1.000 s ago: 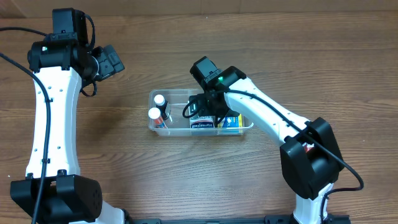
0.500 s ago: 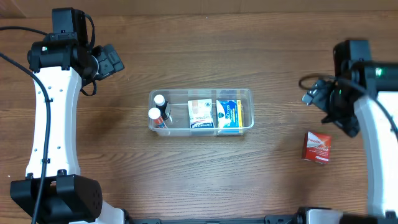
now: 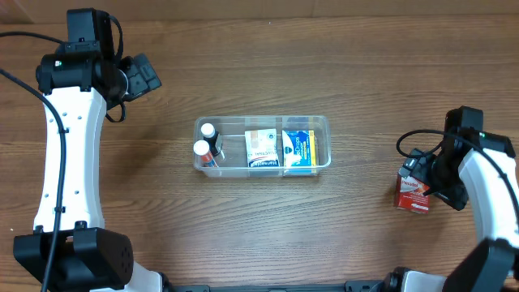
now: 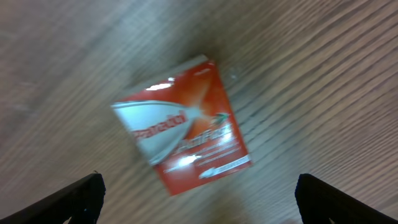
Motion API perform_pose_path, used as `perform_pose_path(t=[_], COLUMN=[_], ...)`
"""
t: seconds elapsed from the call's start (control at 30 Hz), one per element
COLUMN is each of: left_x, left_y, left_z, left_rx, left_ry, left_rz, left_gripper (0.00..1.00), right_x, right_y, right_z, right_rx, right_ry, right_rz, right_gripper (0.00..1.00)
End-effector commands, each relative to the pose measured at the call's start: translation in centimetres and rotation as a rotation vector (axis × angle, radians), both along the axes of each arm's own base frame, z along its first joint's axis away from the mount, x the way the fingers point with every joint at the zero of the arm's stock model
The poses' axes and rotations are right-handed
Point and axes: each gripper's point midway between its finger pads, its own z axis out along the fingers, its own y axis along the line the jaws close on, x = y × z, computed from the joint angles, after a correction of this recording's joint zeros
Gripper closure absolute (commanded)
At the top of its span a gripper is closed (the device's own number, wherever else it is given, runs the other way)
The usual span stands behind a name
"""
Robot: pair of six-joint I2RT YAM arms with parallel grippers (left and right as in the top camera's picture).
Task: Pack container
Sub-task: 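Grasp the red-and-white packet with the right gripper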
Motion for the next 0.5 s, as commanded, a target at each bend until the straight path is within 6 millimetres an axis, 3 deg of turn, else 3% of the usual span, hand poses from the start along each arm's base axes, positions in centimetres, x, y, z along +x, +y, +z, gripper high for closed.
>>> perform_pose_path(t=[0.0, 0.2, 0.47], left_x=[0.4, 0.5, 0.5], left_y=[0.0, 0.0, 0.0], left_z=[1.3, 1.4, 1.4], left_rx=[0.018, 0.018, 0.018], left_ry=[-0.04, -0.046, -0.042], left_rz=[-0.018, -0.018, -0.018], left_gripper=[0.0, 0.0, 0.0], right_x=[0.0, 0.4, 0.1], right_y=[0.5, 0.8, 0.9], right_z=[-1.8, -3.1, -6.3], right_rx=[0.054, 0.084, 0.114], right_ry=[0.058, 0.073, 0.141], right_rz=[0.102, 0.176, 0.195], right_gripper=[0.0, 0.0, 0.0])
